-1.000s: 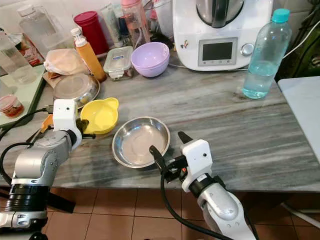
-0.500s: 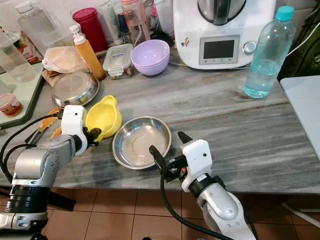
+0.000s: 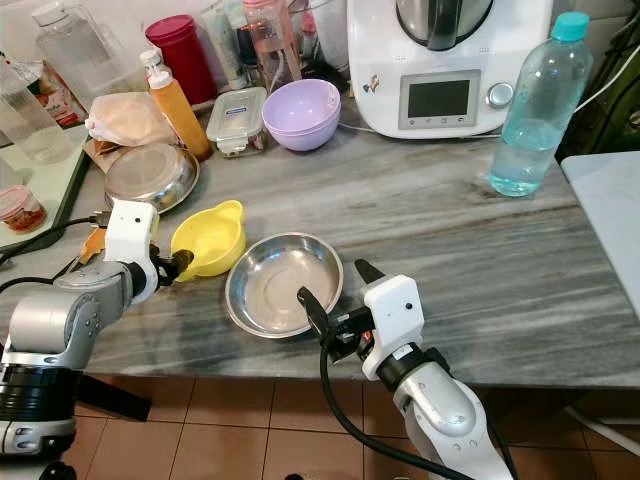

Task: Setting the table

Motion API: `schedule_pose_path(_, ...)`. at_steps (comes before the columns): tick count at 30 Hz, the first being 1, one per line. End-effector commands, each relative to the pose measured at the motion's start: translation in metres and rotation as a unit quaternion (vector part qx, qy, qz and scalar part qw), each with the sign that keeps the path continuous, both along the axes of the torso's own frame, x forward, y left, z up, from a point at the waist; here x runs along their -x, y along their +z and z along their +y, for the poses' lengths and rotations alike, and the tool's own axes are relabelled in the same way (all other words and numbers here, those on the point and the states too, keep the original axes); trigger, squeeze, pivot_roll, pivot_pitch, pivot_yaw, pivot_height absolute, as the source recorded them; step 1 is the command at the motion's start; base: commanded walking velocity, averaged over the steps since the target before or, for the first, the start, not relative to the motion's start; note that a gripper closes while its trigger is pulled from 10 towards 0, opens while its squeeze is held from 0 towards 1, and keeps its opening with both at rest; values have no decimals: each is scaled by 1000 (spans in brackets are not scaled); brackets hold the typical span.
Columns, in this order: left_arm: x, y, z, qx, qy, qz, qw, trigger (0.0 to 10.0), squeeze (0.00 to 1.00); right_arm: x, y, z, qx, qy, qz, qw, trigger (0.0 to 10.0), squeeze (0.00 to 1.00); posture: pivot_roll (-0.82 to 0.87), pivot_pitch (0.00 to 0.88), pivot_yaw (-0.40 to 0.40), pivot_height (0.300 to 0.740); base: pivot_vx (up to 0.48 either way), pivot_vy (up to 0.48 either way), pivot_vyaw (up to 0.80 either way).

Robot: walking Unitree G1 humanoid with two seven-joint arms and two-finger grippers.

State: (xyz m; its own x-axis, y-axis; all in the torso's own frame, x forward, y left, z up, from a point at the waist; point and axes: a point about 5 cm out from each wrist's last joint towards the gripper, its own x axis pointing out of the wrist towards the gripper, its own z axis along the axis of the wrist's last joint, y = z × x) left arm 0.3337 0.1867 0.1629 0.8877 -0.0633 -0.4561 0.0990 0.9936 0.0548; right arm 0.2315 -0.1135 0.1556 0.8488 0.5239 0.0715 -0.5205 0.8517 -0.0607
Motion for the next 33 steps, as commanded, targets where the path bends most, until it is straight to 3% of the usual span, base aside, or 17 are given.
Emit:
schedule_pose_path(1,0,10,7,-16,0,-14,1000,10000,1000,1,-1,5,-8,14,4,1000,10000,0,-232,151,207,740,0,0,0)
schedule_pose_path(9,-1,18,9,-15,-1,-33,999,10000,1000,1,-1,5,-8,15,4,1000,10000,0,-231,149,205,740,0,0,0)
schedule_pose_path(21,7,40,2,78,-52,-92,991,10000,1000,1,-1,5,-6,18,1,1000,10000,0,-230,152,200,740,0,0,0)
schedule_pose_path(22,16,42,6,105,-62,-115,986,10000,1000,1,0,5,-4,18,0,1000,10000,0,-233,153,195,740,0,0,0)
schedule_pose_path(23,16,42,6,105,-62,-115,986,10000,1000,1,0,5,-4,18,0,1000,10000,0,-233,153,195,740,0,0,0)
schedule_pose_path(24,22,50,11,125,-57,-169,976,10000,1000,1,0,4,-4,16,-1,1000,10000,0,-231,151,193,740,0,0,0)
schedule_pose_path(25,22,50,11,125,-57,-169,976,10000,1000,1,0,4,-4,16,-1,1000,10000,0,-231,151,193,740,0,0,0)
schedule_pose_path(26,25,54,13,129,-53,-198,970,10000,1000,1,0,3,-4,16,-1,1000,10000,0,-231,151,193,740,0,0,0)
schedule_pose_path(27,29,58,16,135,-33,-233,963,10000,1000,1,0,3,-4,15,-1,1000,10000,0,-230,150,191,740,0,0,0)
schedule_pose_path(28,29,58,16,135,-33,-233,963,10000,1000,1,0,3,-4,15,-1,1000,10000,0,-230,150,191,740,0,0,0)
schedule_pose_path(29,36,61,21,138,3,-275,952,10000,1000,1,0,3,-5,13,-2,1000,10000,0,-226,149,189,740,0,0,0)
schedule_pose_path(30,45,61,27,131,45,-310,941,10000,1000,0,0,2,-5,12,-2,1000,10000,0,-219,146,186,740,0,0,0)
schedule_pose_path(31,56,58,28,98,65,-334,935,10000,1000,0,0,2,-6,11,-2,1000,10000,0,-216,145,183,740,0,0,0)
schedule_pose_path(33,74,45,20,35,71,-347,935,10000,1000,-2,0,2,-6,8,-3,1000,10000,0,-209,142,178,740,0,0,0)
